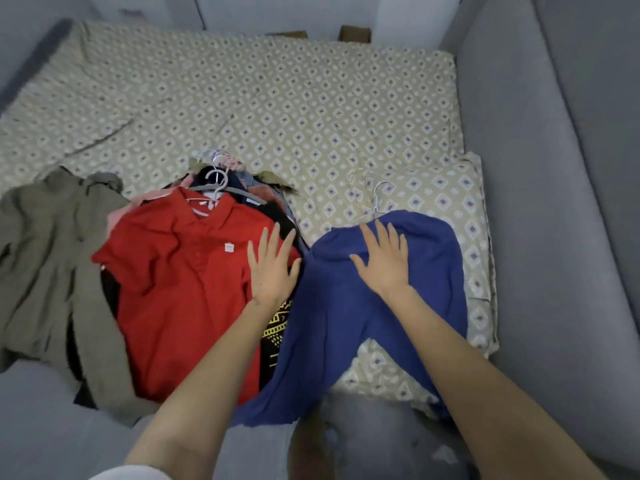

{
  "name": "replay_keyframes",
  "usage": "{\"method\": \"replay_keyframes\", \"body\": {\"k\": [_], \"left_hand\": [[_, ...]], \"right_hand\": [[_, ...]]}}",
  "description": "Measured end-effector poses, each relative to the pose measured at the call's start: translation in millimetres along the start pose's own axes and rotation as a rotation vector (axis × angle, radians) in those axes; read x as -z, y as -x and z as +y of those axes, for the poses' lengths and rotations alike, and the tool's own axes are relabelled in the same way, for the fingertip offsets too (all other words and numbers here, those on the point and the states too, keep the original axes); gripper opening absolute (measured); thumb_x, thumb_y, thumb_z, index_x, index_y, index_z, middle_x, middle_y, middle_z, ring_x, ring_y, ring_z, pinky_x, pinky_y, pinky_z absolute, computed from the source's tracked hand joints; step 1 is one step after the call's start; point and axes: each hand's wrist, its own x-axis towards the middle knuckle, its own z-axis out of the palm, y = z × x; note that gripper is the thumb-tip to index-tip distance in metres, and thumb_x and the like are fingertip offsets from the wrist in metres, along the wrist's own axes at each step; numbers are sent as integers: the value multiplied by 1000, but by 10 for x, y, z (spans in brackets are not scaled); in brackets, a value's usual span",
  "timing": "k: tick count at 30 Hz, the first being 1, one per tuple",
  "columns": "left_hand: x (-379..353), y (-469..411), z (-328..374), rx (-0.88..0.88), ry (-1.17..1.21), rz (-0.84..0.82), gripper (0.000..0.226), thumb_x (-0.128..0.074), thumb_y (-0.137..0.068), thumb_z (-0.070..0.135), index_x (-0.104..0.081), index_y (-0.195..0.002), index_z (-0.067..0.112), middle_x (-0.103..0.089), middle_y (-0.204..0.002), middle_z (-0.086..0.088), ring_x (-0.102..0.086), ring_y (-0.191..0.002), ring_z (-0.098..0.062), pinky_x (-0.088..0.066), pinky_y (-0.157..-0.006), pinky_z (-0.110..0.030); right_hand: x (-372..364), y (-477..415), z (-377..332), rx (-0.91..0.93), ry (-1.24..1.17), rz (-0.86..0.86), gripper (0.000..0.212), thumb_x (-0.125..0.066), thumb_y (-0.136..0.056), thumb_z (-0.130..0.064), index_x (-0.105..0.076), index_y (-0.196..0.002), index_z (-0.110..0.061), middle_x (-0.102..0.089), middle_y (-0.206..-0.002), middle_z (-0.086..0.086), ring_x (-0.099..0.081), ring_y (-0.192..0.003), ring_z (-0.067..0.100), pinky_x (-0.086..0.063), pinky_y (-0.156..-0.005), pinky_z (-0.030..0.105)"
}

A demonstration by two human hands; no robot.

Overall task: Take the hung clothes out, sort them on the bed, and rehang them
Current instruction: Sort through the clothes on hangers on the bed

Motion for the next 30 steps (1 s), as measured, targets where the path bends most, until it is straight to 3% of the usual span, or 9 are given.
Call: {"method": "replay_keyframes", "body": {"k": [5, 8, 14, 18, 23, 30], "left_hand": [[613, 728, -296, 91, -27, 106, 63, -57, -93, 33, -37, -152, 25, -27, -161, -7, -19, -150, -31, -8, -119, -54], [913, 1070, -481, 135, -48, 160, 62, -51, -91, 38, -39, -151, 24, -30, -160, -7, -23, -148, -32, -13, -118, -57], [1346, 1489, -988, 219, -27, 223, 65, -54, -93, 40, -35, -153, 25, -26, -162, -6, -16, -151, -30, -6, -119, -56], [1580, 1611, -1449, 253, -19, 242, 67, -46, -91, 47, -31, -154, 26, -25, -162, -5, -14, -151, -28, -6, -120, -56], [1875, 1669, -2119, 240, -11, 244, 67, -52, -95, 44, -29, -155, 23, -27, -161, -6, -17, -151, -30, -5, -119, -56], [2211, 1643, -3140, 163, -48, 186, 69, -41, -94, 51, -28, -155, 20, -27, -161, -7, -19, -150, -31, -10, -119, -59]], "right_hand": [[269, 554, -557, 111, 1, 29, 70, -42, -99, -50, -13, -157, -24, -15, -162, 10, -8, -150, 31, -6, -121, 49], [340, 817, -915, 177, 4, 24, 71, -40, -99, -52, -10, -157, -24, -14, -163, 10, -9, -149, 31, -6, -121, 49], [377, 1116, -1617, 260, -38, 31, 76, -45, -97, -54, -8, -157, -28, -17, -161, 12, -12, -148, 32, -8, -120, 51], [361, 1152, -2098, 262, -67, 60, 77, -48, -95, -54, -9, -157, -28, -21, -160, 11, -17, -147, 33, -14, -119, 50], [233, 1137, -2787, 212, -107, 91, 78, -50, -93, -55, -13, -157, -29, -23, -161, 7, -21, -146, 32, -18, -117, 52], [-45, 1215, -3623, 75, -196, 70, 77, -52, -94, -50, -12, -156, -28, -21, -161, 9, -17, -147, 32, -15, -118, 51]]}}
